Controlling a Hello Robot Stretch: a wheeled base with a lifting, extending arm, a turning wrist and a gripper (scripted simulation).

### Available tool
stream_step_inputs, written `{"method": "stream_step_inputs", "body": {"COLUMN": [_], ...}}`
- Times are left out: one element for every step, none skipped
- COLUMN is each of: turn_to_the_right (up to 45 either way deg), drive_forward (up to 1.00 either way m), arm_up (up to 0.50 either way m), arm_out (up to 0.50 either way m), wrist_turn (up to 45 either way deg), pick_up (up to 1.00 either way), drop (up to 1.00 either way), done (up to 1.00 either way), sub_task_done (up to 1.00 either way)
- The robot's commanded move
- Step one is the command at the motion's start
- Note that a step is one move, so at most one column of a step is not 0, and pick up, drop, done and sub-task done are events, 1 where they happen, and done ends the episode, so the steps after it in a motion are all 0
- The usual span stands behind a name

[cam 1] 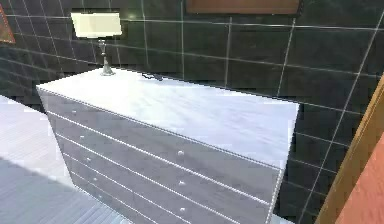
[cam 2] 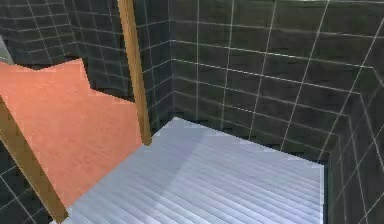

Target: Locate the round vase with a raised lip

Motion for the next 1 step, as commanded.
{"method": "stream_step_inputs", "body": {"turn_to_the_right": [45.0], "drive_forward": [0.0], "arm_up": [0.0], "arm_out": [0.0], "wrist_turn": [0.0], "pick_up": [0.0], "drop": [0.0], "done": [0.0], "sub_task_done": [0.0]}}
